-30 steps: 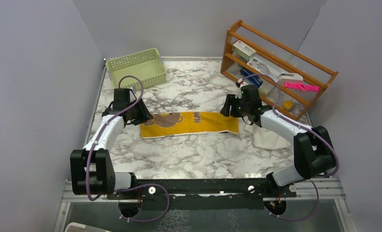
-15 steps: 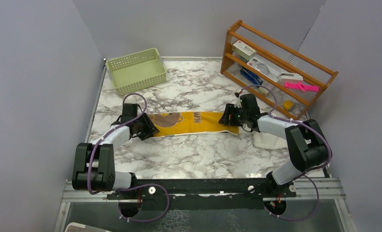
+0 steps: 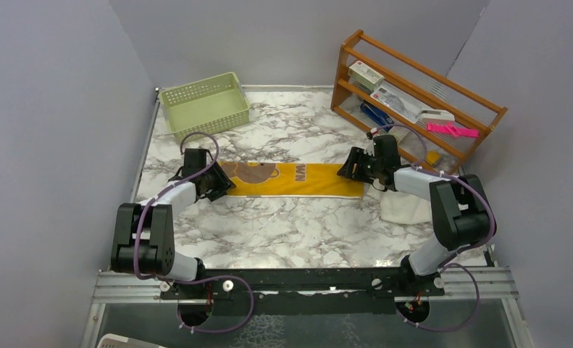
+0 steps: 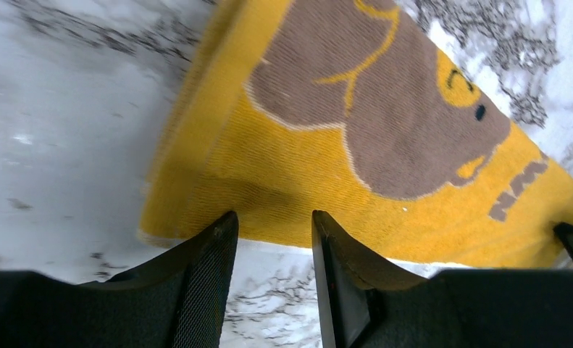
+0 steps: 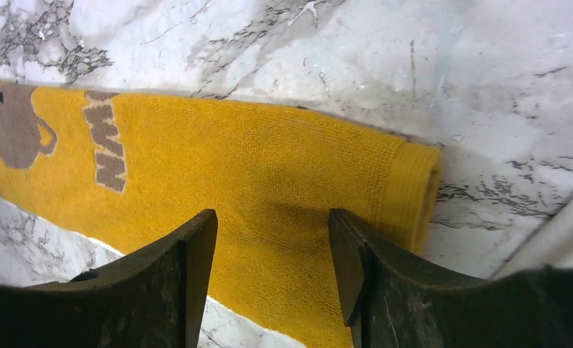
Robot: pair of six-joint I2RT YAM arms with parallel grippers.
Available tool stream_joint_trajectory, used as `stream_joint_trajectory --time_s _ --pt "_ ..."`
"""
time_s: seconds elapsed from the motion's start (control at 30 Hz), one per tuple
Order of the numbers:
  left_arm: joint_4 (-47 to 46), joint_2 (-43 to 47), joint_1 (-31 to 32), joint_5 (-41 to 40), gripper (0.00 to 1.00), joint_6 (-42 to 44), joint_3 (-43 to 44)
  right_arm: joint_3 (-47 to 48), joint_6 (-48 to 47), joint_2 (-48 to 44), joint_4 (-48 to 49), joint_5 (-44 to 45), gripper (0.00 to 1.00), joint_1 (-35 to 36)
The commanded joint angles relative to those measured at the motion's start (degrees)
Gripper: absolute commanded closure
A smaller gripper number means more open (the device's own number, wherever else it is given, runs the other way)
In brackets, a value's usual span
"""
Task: Roll the towels
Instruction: Fold the towel at the center of the board.
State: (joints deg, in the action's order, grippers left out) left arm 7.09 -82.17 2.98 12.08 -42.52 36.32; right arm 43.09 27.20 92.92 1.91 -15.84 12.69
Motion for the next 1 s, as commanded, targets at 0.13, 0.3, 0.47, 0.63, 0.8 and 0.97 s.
stream_joint_trajectory --time_s 0.13,0.3,0.47,0.63,0.8,0.97 --pt "12.8 2.5 -3.4 -2.2 0.48 16.8 10.6 3.0 -2.4 -0.6 -2.0 -1.3 0.32 -1.4" --pt "17.7 3.0 -9.6 4.7 0.41 27.1 14.5 5.9 -3.4 -6.7 -2.3 -2.0 0.29 -1.4" --pt "17.8 -0.4 -12.0 10.8 0.41 30.2 15.3 7.9 -3.9 -10.8 -4.1 -3.4 0.28 -1.4" --pt "16.0 -7.5 -12.0 15.5 0.49 32.1 16.5 8.1 -3.7 -13.0 -4.8 -6.8 0.28 -1.4" --pt "14.6 -10.8 -12.0 16.3 0.50 32.8 17.6 6.7 -4.9 -15.5 -5.6 -7.3 0.27 -1.4" --pt "13.2 -14.8 -11.8 19.6 0.52 31.7 18.6 4.5 -5.1 -17.7 -5.3 -7.3 0.27 -1.4"
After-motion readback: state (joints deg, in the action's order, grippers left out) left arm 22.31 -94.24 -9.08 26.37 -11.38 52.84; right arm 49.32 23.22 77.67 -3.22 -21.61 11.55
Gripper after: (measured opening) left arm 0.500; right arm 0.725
